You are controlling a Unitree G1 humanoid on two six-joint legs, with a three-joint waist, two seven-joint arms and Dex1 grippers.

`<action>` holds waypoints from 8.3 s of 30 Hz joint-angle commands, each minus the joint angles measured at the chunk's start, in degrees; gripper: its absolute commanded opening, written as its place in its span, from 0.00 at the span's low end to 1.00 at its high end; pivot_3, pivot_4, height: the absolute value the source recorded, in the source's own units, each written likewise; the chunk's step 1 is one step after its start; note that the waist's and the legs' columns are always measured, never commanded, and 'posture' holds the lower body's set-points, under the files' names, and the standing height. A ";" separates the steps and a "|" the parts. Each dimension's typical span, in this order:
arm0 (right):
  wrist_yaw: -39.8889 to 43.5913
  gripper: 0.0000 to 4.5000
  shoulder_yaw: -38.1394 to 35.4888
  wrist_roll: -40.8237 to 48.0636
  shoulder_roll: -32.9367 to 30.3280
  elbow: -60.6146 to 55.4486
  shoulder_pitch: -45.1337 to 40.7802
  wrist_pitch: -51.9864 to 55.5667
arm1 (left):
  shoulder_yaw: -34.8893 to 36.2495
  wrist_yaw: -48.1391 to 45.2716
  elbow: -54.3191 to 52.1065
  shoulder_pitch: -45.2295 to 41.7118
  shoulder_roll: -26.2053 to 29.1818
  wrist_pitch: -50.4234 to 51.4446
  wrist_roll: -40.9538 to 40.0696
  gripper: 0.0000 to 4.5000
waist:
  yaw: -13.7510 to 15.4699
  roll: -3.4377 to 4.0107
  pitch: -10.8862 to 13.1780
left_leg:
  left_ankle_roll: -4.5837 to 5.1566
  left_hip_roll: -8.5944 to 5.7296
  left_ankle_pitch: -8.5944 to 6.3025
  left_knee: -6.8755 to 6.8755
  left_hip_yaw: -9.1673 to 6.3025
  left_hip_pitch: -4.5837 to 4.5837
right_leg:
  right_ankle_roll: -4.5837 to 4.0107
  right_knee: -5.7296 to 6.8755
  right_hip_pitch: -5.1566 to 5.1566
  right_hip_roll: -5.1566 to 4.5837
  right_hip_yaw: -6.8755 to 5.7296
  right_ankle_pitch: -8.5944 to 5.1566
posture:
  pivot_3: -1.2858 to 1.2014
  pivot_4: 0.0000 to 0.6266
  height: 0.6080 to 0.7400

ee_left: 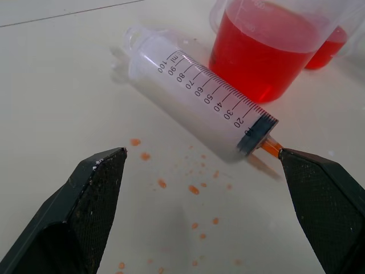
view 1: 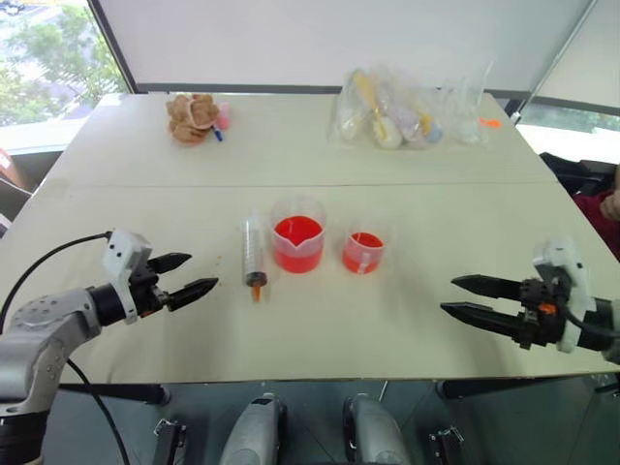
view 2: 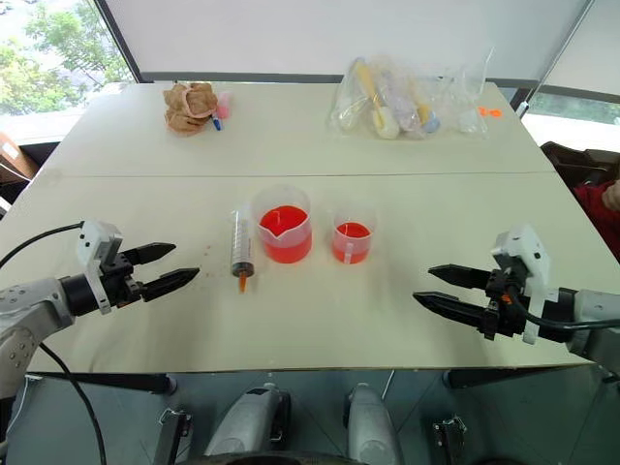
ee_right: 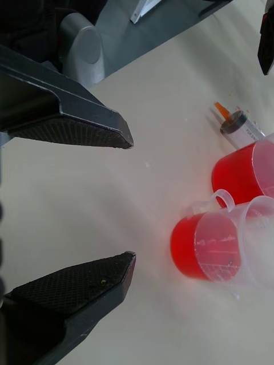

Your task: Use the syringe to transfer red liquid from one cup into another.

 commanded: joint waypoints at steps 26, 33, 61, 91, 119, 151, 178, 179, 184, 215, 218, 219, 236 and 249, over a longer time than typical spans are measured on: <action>-0.80 0.67 3.87 -0.28 -1.42 -0.59 -11.87 -2.48 | -12.54 11.88 5.30 -30.97 7.02 35.59 -1.16 0.99 | -0.20 -0.10 0.07 | 0.04 -0.06 -0.02 0.07 -0.05 0.07 | 0.24 0.04 0.10 0.05 -0.08 0.12 | 0.52 0.24 1.00; -2.33 0.67 7.78 1.79 -4.15 -3.89 -25.00 -2.52 | -25.72 13.35 25.95 -59.12 1.62 53.47 2.65 0.99 | -0.57 -0.16 0.10 | 0.07 -0.13 -0.04 -0.04 -0.12 0.17 | 0.36 0.08 0.16 0.11 -0.17 0.09 | 0.52 0.24 1.00; -12.17 0.67 6.02 4.74 -3.02 -10.30 -23.02 -3.39 | -34.97 20.75 58.31 -71.07 -22.55 46.36 20.70 0.87 | 0.06 -0.11 0.05 | 0.07 -0.22 -0.03 0.09 -0.08 -0.34 | 0.48 0.20 -0.33 -0.06 -0.05 0.09 | 0.52 0.24 1.00; -19.76 0.67 20.79 -7.57 12.09 3.76 -51.61 -16.18 | -8.38 9.72 9.89 -54.82 -19.07 11.86 5.05 0.31 | -0.30 -0.22 0.13 | -0.38 -0.26 0.22 0.07 0.07 -0.50 | 0.47 0.25 -0.67 -0.21 0.03 0.16 | 0.52 0.24 1.00; -15.47 0.67 27.42 -25.41 19.46 13.55 -55.86 -27.53 | -9.88 16.77 11.50 -50.01 -18.90 5.60 5.21 0.31 | -0.48 -0.22 0.13 | -0.35 -0.22 0.21 0.05 0.02 -0.49 | 0.47 0.31 -0.71 -0.04 0.02 0.16 | 0.52 0.24 1.00; -14.18 0.67 32.23 -35.59 25.99 21.88 -63.73 -38.38 | -12.17 15.71 0.54 -48.58 -21.87 10.28 -6.74 0.31 | -1.63 -0.20 0.12 | -0.37 -0.19 0.22 0.03 -0.01 -0.45 | 0.46 0.39 -0.73 -0.01 0.04 0.16 | 0.52 0.24 1.00; -8.53 0.02 37.07 -39.85 31.94 24.80 -61.63 -43.32 | -22.48 10.84 3.39 -36.06 -21.35 -5.19 7.65 0.31 | -1.59 -0.18 0.13 | -0.41 -0.20 0.24 -0.02 -0.01 -0.43 | 0.45 0.37 -0.73 0.00 0.05 0.16 | 0.52 0.24 1.00; -8.73 0.02 36.80 -40.09 31.87 24.86 -61.83 -43.35 | -22.62 10.69 3.58 -35.79 -21.42 -5.51 7.91 0.31 | -1.58 -0.18 0.13 | -0.41 -0.20 0.24 -0.02 -0.01 -0.43 | 0.45 0.37 -0.73 0.00 0.05 0.16 | 0.52 0.24 1.00; -10.50 0.02 35.02 -41.61 31.60 26.61 -64.00 -44.75 | -23.30 10.06 4.70 -34.13 -21.60 -6.98 9.53 0.31 | -1.59 -0.18 0.13 | -0.40 -0.20 0.24 -0.01 -0.01 -0.43 | 0.45 0.37 -0.73 0.00 0.04 0.16 | 0.52 0.24 1.00; -8.98 0.70 25.23 -35.00 22.53 20.37 -58.38 -36.11 | -15.89 13.93 8.90 -38.38 -24.60 -5.67 6.73 0.31 | -1.48 -0.18 0.13 | -0.21 -0.20 0.13 -0.02 -0.01 -0.44 | 0.45 0.36 -0.73 0.00 0.04 0.16 | 0.52 0.24 1.00; -9.50 0.70 18.81 -27.06 19.91 15.97 -55.76 -28.29 | -14.10 14.24 11.04 -39.92 -24.32 -5.29 6.15 0.31 | -1.38 -0.18 0.13 | -0.16 -0.18 0.10 -0.02 -0.03 -0.44 | 0.45 0.36 -0.72 0.00 0.03 0.16 | 0.52 0.24 1.00; -9.95 0.70 17.03 -25.11 19.16 14.90 -55.08 -26.36 | -13.83 14.12 11.43 -40.26 -24.16 -5.29 6.04 0.31 | -1.38 -0.18 0.13 | -0.16 -0.18 0.10 -0.02 -0.03 -0.44 | 0.45 0.36 -0.72 -0.01 0.03 0.16 | 0.52 0.24 1.00; -16.05 0.70 11.01 -27.61 11.69 15.00 -50.19 -26.77 | -16.22 12.78 11.57 -55.76 -32.07 -2.41 -0.89 0.31 | -1.44 -0.07 0.07 | -0.12 -0.20 0.08 -0.05 0.04 -0.41 | 0.45 0.32 -0.69 0.04 0.06 0.16 | 0.52 0.24 1.00; -16.31 0.70 12.15 -25.94 9.58 9.91 -50.74 -24.33 | -26.55 10.77 20.30 -51.78 -40.37 -12.45 9.76 0.31 | -1.45 -0.07 0.07 | -0.10 -0.22 0.08 -0.02 0.05 -0.42 | 0.45 0.25 -0.63 0.04 0.06 0.16 | 0.52 0.24 1.00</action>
